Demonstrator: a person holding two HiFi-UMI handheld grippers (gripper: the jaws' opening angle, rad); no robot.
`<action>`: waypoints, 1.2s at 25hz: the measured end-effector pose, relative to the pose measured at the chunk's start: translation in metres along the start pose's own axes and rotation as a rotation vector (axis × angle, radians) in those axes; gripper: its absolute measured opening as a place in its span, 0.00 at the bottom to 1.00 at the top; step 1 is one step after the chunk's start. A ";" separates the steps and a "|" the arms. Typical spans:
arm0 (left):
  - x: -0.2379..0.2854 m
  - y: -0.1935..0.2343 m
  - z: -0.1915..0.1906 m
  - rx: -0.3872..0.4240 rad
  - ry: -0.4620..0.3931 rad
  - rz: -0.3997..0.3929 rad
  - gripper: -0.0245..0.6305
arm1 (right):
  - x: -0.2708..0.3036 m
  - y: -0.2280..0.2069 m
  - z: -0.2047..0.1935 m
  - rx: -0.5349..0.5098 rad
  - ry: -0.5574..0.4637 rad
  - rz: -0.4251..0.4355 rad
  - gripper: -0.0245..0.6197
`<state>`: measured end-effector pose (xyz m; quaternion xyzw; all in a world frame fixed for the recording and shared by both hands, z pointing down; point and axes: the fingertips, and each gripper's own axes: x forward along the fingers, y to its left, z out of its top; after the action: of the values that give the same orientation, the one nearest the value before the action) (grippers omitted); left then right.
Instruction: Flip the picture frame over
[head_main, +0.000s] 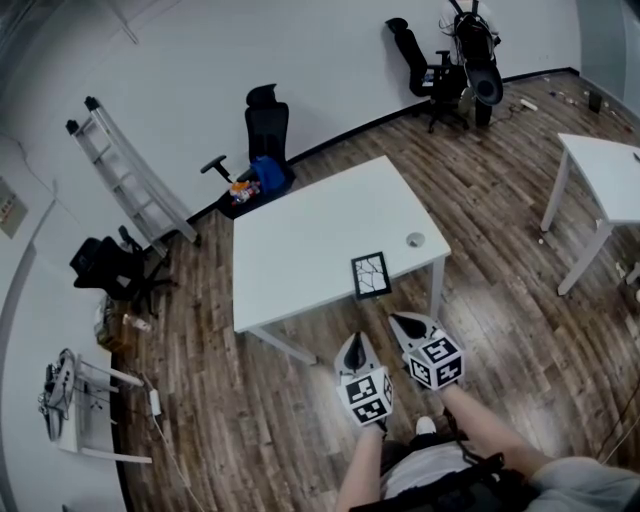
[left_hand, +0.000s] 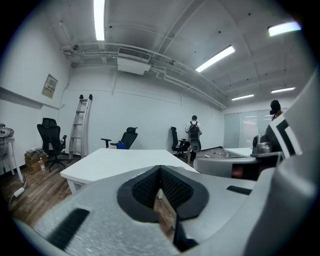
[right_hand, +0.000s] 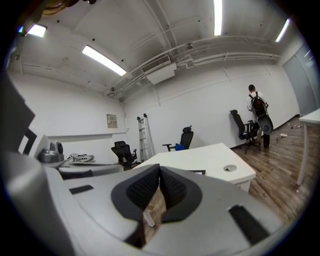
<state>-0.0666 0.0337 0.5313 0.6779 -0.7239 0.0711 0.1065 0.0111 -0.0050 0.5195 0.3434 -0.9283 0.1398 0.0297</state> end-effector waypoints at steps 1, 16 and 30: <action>0.005 0.000 0.000 -0.002 0.004 0.004 0.04 | 0.002 -0.004 0.000 0.004 0.002 -0.001 0.05; 0.086 0.012 0.001 -0.012 0.049 -0.029 0.04 | 0.049 -0.069 0.002 0.046 0.013 -0.098 0.05; 0.199 0.067 -0.049 -0.087 0.283 -0.121 0.04 | 0.134 -0.129 -0.028 0.103 0.119 -0.269 0.05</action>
<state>-0.1420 -0.1418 0.6316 0.6983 -0.6619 0.1279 0.2405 -0.0092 -0.1752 0.5976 0.4569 -0.8621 0.2019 0.0854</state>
